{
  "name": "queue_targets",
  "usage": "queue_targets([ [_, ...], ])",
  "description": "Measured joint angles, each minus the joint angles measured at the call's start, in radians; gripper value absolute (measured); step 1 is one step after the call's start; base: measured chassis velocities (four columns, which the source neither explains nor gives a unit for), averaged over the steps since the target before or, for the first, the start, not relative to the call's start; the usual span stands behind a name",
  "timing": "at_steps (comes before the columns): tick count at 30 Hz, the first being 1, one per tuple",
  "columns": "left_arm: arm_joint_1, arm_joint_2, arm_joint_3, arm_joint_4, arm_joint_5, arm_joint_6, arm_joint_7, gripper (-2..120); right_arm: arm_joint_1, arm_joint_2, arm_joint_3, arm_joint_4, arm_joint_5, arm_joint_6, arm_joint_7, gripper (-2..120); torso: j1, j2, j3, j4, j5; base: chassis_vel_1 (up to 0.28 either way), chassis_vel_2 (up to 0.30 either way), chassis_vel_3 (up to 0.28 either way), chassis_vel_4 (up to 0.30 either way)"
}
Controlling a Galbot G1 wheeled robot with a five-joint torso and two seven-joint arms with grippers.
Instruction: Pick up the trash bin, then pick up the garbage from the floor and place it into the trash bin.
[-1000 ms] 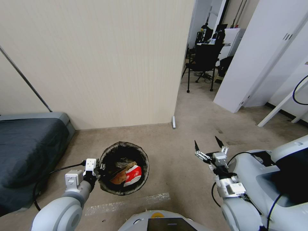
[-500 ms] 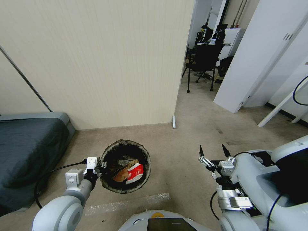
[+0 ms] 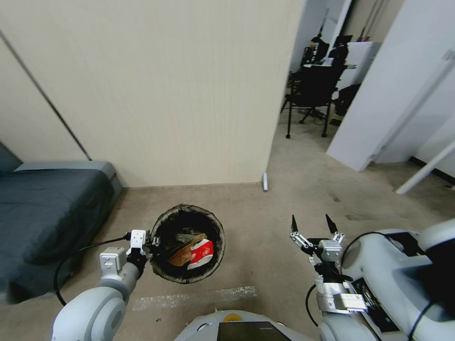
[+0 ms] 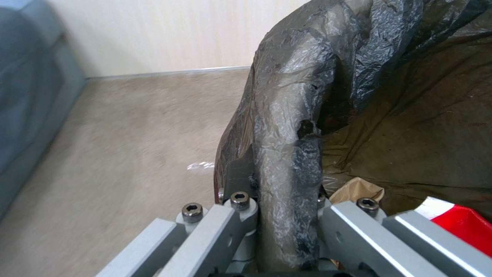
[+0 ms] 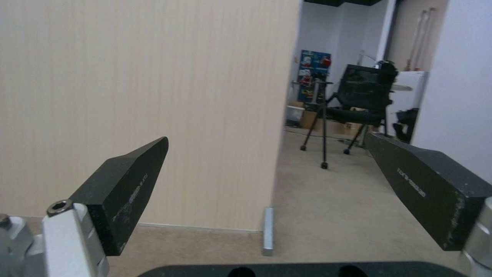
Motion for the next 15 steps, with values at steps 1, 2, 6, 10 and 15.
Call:
queue_targets([
  [1, 0.002, 0.001, 0.001, 0.000, 0.000, 0.000, 0.000, 2, 0.000, 0.003, -0.004, -0.001, -0.003, 0.001, 0.000, 100, 0.000, 0.000, 0.000, 0.0000, -0.0001, 0.096, 0.107, 0.097, 0.093],
  [2, 0.002, 0.002, 0.001, 0.000, 0.000, 0.000, 0.000, 2, 0.001, 0.005, -0.006, -0.002, -0.004, 0.001, 0.000, 100, 0.000, 0.000, 0.000, 0.0000, -0.0001, 0.120, 0.107, 0.097, 0.108],
  [6, 0.004, 0.004, 0.002, 0.000, -0.001, 0.000, 0.000, 2, 0.002, 0.008, -0.011, -0.003, -0.005, 0.001, 0.000, 100, 0.000, 0.000, 0.000, 0.0000, 0.0000, 0.115, 0.112, 0.114, 0.114],
  [10, 0.006, 0.014, 0.002, 0.000, -0.002, 0.000, 0.000, 2, 0.006, 0.017, -0.022, -0.007, -0.010, 0.001, 0.001, 100, 0.000, 0.000, 0.000, 0.0001, 0.0001, 0.136, 0.126, 0.120, 0.119],
  [15, 0.006, 0.017, 0.001, 0.000, -0.004, 0.000, -0.001, 2, 0.007, 0.015, -0.029, -0.015, -0.016, 0.001, 0.002, 100, 0.000, 0.000, 0.000, 0.0002, 0.0000, 0.126, 0.118, 0.127, 0.133],
])
